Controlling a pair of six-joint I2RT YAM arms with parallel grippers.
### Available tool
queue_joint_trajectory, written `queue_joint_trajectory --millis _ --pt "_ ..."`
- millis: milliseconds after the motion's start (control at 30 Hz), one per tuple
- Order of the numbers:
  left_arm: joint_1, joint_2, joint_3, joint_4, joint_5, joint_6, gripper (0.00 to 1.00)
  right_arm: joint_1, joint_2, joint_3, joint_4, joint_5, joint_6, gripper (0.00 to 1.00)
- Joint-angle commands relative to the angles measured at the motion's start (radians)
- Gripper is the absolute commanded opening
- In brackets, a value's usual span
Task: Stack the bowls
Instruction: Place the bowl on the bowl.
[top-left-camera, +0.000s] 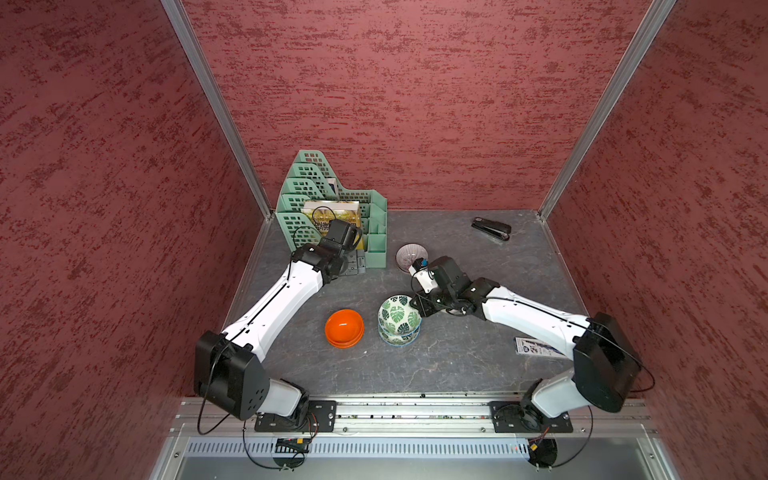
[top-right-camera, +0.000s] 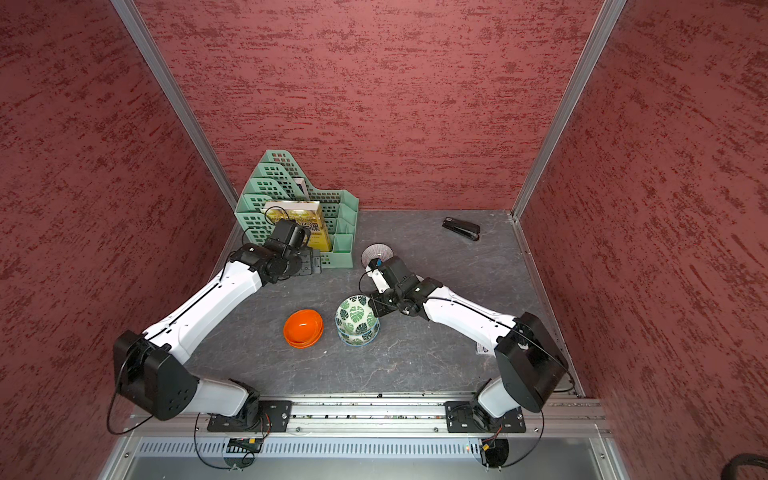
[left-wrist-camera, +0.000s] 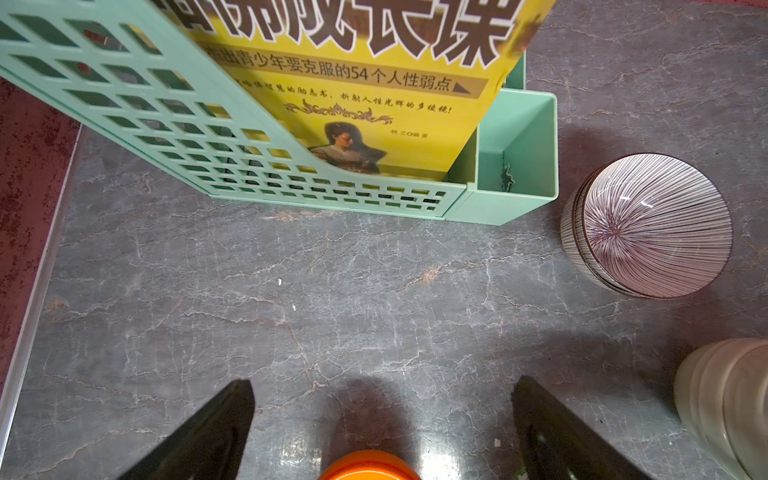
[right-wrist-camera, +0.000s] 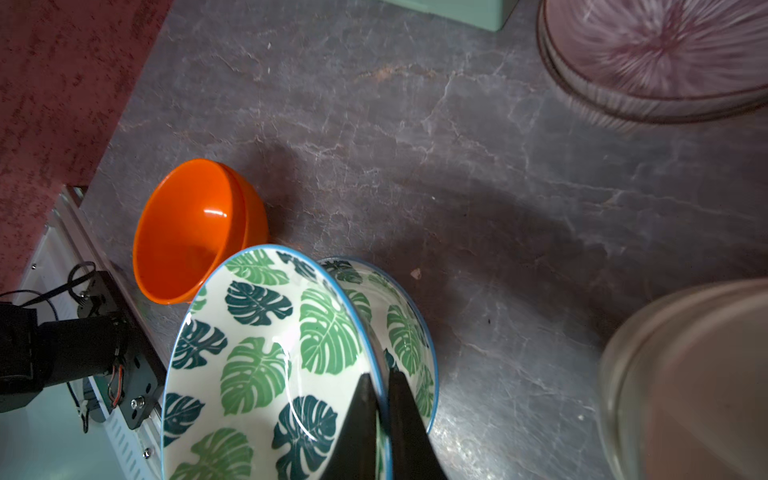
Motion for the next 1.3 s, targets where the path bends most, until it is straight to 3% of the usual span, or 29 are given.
queue_joint_trajectory --millis 0,533,800,967,1133,1267 --pt "0.011 -0.041 -0.017 -0.005 -0.007 -0.013 1.0 0.014 0.016 0.017 0.032 -0.013 -0.012 0.0" --pt "0.015 -0.061 -0.023 -0.018 -0.011 -0.013 1.0 0.048 0.12 0.053 0.023 0.038 -0.034 0.0" --pt "0.002 -0.064 -0.033 -0.052 -0.004 -0.017 1.0 0.051 0.115 0.055 -0.006 0.108 -0.045 0.37" --pt "0.001 -0.096 -0.066 -0.097 0.026 -0.038 1.0 0.052 0.066 0.054 -0.018 0.133 -0.05 0.46" --pt "0.012 -0.11 -0.118 -0.178 0.026 -0.075 1.0 0.051 0.001 0.076 -0.043 0.171 -0.072 0.48" --pt "0.035 -0.135 -0.188 -0.217 0.108 -0.118 0.99 0.048 -0.036 0.117 -0.057 0.199 -0.112 0.51"
